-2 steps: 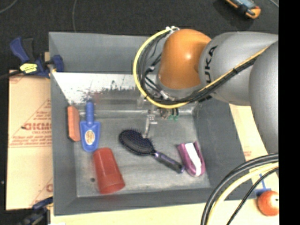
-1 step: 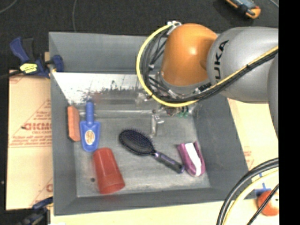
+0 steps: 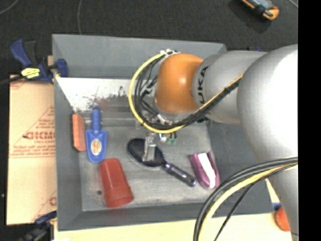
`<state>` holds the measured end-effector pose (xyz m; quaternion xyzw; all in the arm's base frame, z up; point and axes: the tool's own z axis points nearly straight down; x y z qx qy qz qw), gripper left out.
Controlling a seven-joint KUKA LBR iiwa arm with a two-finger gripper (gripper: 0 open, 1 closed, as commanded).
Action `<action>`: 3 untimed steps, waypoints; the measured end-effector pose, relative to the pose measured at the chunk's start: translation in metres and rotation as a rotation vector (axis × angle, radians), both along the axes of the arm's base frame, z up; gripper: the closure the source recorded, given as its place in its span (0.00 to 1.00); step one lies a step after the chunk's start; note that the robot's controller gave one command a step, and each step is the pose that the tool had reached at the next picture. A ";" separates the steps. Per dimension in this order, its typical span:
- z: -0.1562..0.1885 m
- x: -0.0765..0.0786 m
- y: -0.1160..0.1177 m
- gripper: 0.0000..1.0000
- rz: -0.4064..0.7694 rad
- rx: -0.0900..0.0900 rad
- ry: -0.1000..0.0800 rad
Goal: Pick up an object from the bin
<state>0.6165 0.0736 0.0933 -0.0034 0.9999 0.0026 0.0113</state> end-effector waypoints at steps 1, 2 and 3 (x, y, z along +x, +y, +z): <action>0.009 -0.011 -0.003 0.00 0.171 -0.006 -0.016; -0.020 -0.007 0.004 0.00 -0.037 0.002 0.005; -0.018 -0.020 -0.053 0.00 0.147 -0.005 -0.025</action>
Offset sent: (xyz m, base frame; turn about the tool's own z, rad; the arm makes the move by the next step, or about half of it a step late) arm -0.0088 0.0058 -0.0233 0.0374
